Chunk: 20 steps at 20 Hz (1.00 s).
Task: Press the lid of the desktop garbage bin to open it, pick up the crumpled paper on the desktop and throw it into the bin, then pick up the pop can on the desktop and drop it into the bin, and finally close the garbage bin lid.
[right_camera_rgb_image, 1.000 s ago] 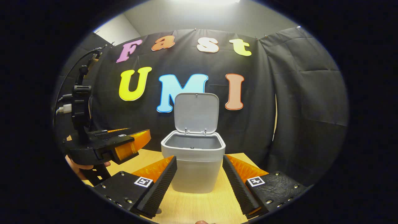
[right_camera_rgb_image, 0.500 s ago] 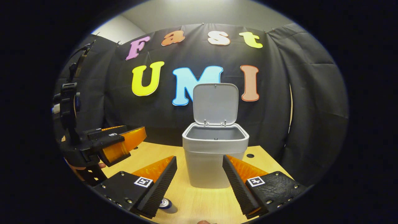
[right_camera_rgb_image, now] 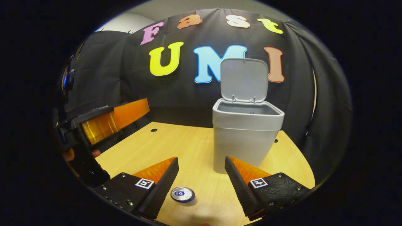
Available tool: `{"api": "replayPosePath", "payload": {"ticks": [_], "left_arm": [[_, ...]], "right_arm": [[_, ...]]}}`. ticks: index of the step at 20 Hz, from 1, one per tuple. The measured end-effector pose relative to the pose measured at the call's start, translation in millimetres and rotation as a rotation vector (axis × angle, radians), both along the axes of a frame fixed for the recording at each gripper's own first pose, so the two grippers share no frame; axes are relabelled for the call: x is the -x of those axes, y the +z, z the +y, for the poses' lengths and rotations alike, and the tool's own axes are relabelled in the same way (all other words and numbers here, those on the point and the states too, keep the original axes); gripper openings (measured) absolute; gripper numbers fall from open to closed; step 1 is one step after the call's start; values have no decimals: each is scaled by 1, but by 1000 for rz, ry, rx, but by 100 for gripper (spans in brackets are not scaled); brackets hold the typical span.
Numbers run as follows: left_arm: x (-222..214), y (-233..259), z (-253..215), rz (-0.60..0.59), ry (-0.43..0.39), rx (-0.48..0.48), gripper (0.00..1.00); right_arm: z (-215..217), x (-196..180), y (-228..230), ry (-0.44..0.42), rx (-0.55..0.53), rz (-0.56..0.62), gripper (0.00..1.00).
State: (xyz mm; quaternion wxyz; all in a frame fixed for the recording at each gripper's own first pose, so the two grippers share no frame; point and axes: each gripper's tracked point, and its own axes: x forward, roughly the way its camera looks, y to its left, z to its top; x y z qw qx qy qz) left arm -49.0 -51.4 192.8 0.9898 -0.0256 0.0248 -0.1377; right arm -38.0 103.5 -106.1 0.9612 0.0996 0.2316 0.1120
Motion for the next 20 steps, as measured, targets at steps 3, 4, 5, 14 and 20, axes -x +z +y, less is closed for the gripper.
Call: {"api": "replayPosePath", "payload": {"ticks": [3, 4, 5, 14, 20], "left_arm": [[5, -4, 12, 13, 24, 6, 95], [7, -5, 14, 19, 29, 11, 95], [9, -5, 16, 23, 31, 16, 95], [28, -1, 39, 16, 55, 11, 94], [36, 1, 51, 20, 79, 17, 96]], "right_arm": [[20, 8, -17, 62, -8, 67, 95], [26, 11, -23, 82, -11, 92, 95], [31, 14, -30, 100, -13, 117, 95], [57, 34, -79, 183, 51, 310, 95], [61, 40, -95, 204, 90, 375, 95]]}}
